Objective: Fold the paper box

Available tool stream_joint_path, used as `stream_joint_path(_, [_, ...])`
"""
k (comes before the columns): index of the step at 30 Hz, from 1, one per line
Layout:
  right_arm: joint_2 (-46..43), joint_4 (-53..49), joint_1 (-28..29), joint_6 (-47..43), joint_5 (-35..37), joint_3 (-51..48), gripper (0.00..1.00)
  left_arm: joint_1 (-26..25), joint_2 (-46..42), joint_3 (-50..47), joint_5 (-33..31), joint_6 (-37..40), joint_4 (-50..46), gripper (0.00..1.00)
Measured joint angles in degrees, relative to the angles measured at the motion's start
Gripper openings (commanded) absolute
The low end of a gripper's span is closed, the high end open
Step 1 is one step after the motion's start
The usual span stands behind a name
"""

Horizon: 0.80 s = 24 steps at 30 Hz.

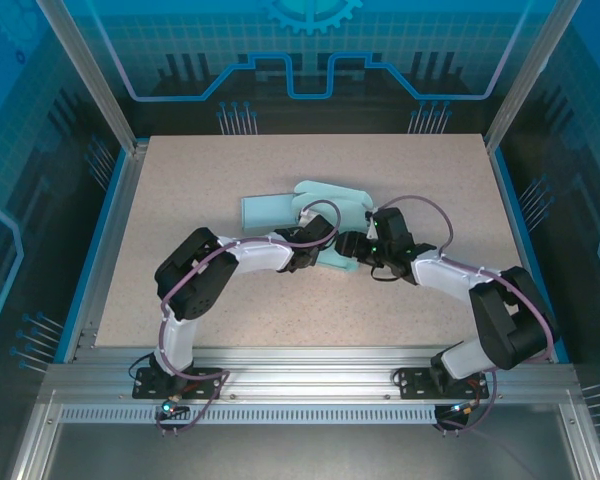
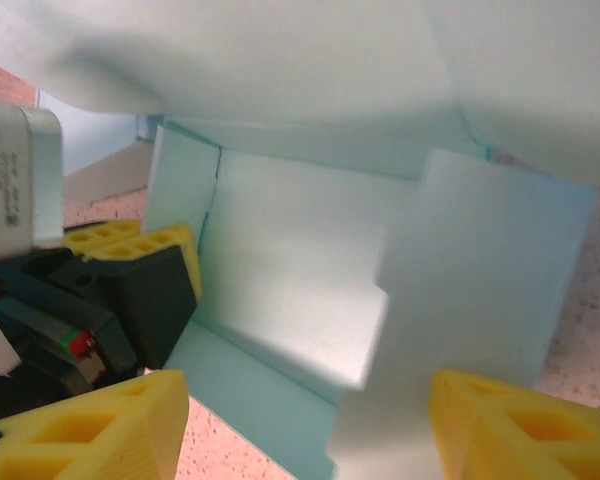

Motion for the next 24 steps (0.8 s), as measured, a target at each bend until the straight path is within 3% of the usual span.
stream_joint_path(10, [0.8,-3.2,-1.6,-2.7,0.6,3.0,0.65,-0.1,0.0,0.0,0.0,-0.5,0.0,0.06])
stream_joint_path(19, [-6.6,-13.0,-2.9,-5.2,4.8,3.8,0.89,-0.1,0.0,0.0,0.0,-0.7,0.0,0.06])
stream_joint_path(24, [-8.4,-13.4,-4.8,-4.7,5.0,1.6,0.93,-0.1,0.1,0.1,0.0,-0.8,-0.2,0.06])
